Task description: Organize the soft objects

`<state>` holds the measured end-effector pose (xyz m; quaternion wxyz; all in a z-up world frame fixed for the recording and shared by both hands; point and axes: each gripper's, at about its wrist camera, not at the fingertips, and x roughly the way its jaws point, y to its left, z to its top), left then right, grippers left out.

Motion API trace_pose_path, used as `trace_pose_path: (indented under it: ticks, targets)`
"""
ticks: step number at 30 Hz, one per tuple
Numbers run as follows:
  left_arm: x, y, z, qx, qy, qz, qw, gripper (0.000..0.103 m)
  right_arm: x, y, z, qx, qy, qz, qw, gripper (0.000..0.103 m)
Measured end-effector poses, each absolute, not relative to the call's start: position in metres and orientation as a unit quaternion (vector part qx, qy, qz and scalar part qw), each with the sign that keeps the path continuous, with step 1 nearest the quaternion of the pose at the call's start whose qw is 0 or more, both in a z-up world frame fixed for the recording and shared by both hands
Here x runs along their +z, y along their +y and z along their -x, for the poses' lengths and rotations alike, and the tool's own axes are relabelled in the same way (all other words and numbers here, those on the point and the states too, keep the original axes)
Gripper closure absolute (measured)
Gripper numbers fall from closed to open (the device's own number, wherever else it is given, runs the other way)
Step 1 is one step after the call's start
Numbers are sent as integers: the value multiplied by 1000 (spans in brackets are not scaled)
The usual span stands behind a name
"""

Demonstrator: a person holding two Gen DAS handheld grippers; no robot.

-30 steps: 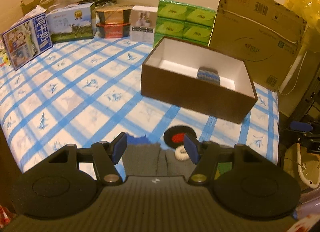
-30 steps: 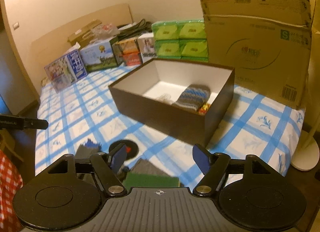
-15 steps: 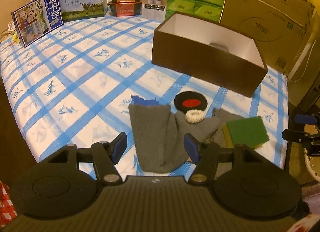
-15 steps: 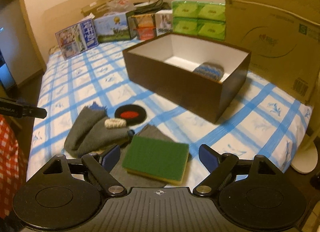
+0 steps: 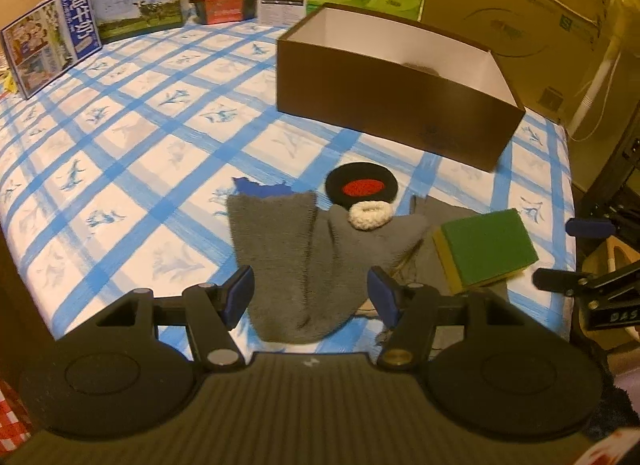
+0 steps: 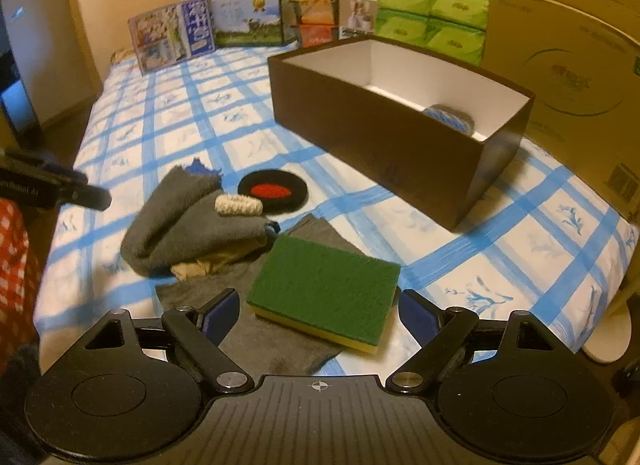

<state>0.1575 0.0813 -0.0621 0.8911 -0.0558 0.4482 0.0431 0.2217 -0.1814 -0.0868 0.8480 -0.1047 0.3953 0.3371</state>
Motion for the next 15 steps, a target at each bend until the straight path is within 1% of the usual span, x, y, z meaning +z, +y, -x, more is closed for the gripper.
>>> trace_pose_path:
  ticks: [8,15]
  targets:
    - [-78,71,-170,30,460,52,886,43,-110,-166,-222,343,381,186,838,17]
    - [-87,70,-180,26,469,50,882,43,-128,-153,-226,392,329,295,807,15]
